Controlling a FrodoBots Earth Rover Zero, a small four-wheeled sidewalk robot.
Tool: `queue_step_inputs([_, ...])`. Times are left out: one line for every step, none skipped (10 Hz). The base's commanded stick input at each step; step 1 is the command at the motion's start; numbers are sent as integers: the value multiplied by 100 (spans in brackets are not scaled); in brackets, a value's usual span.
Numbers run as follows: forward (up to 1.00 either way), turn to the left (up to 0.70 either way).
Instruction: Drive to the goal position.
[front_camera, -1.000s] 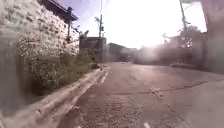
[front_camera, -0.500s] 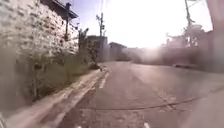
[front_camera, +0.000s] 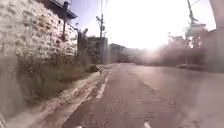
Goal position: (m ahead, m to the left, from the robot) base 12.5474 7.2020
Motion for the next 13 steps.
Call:
queue_step_inputs([100,-26])
queue_step_inputs([100,-20])
queue_step_inputs([100,0])
queue_step_inputs([100,0])
queue_step_inputs([100,0])
queue_step_inputs([100,0])
queue_step_inputs([100,0])
queue_step_inputs([100,0])
queue_step_inputs([100,0])
queue_step_inputs([100,0])
queue_step_inputs([100,0])
queue_step_inputs([100,0])
queue_step_inputs([100,0])
